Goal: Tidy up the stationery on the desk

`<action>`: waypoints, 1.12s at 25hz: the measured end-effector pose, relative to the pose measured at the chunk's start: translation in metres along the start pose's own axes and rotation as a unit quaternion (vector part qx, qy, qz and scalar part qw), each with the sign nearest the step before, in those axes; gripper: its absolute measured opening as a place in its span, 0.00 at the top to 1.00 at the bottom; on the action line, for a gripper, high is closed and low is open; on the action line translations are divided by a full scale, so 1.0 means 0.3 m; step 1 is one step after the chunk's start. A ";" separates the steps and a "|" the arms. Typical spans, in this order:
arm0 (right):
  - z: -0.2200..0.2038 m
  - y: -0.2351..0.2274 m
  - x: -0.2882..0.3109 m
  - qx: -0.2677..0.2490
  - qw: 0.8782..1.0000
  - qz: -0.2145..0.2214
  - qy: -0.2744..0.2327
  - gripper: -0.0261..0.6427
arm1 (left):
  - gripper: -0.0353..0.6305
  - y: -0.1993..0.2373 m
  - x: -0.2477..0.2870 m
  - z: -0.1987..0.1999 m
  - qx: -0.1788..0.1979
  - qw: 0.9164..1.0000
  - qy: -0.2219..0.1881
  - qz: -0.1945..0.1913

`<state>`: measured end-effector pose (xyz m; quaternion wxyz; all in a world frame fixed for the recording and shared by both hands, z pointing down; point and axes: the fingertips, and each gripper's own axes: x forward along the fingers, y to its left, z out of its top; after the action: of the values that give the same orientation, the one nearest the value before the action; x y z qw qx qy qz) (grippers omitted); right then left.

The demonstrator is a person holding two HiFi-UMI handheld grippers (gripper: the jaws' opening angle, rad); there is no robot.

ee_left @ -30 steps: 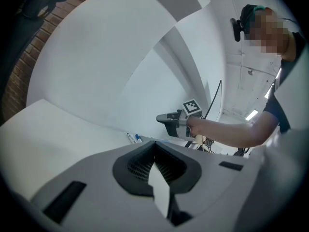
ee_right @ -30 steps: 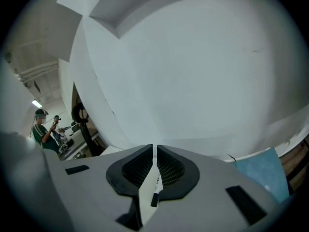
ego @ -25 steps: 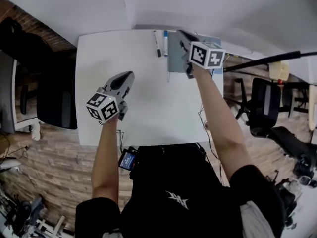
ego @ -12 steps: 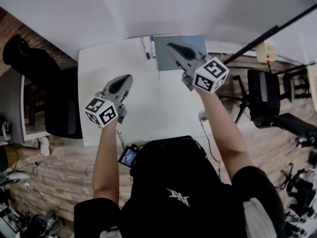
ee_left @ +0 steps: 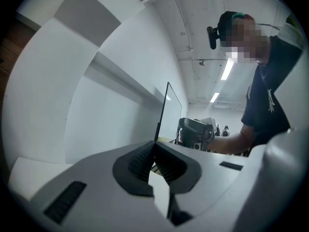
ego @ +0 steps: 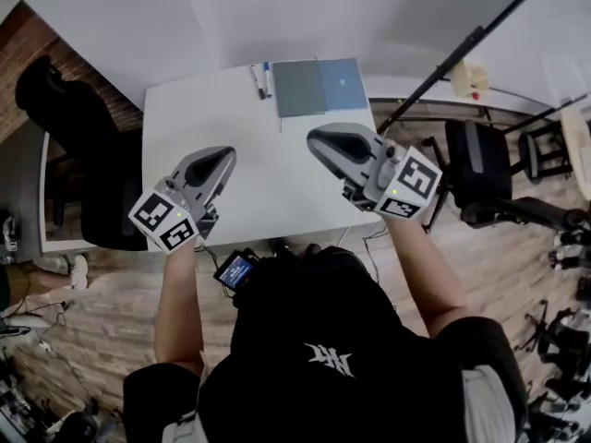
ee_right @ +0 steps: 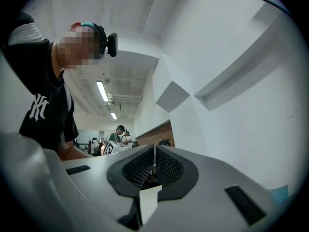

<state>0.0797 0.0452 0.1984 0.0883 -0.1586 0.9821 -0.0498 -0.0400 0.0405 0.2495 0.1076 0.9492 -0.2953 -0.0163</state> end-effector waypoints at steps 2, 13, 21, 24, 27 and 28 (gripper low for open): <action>-0.007 0.080 -0.056 0.008 1.000 0.010 0.003 0.90 | 0.94 -0.081 -0.022 0.013 0.005 1.000 -0.006 -0.006; -0.151 0.361 -0.348 0.037 0.998 0.045 0.036 0.90 | 0.94 -0.482 -0.015 -0.193 -0.016 0.999 0.029 -0.015; -0.207 0.412 -0.461 0.053 0.997 0.049 0.034 0.91 | 0.94 -0.592 -0.004 -0.273 -0.026 0.999 0.040 -0.011; -0.197 0.426 -0.481 0.054 0.997 0.052 0.028 0.91 | 0.94 -0.615 0.013 -0.294 -0.031 0.999 0.042 -0.014; -0.201 0.426 -0.481 0.054 0.997 0.049 0.029 0.90 | 0.94 -0.606 0.018 -0.298 -0.030 0.998 0.043 -0.016; -0.202 0.426 -0.481 0.055 0.997 0.048 0.030 0.91 | 0.94 -0.601 0.020 -0.296 -0.029 0.999 0.043 -0.016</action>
<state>0.1642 0.2164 0.2643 0.0698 -0.1044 0.9867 -0.1037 0.0738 0.1990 0.2978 0.1476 0.9500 -0.2749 0.0145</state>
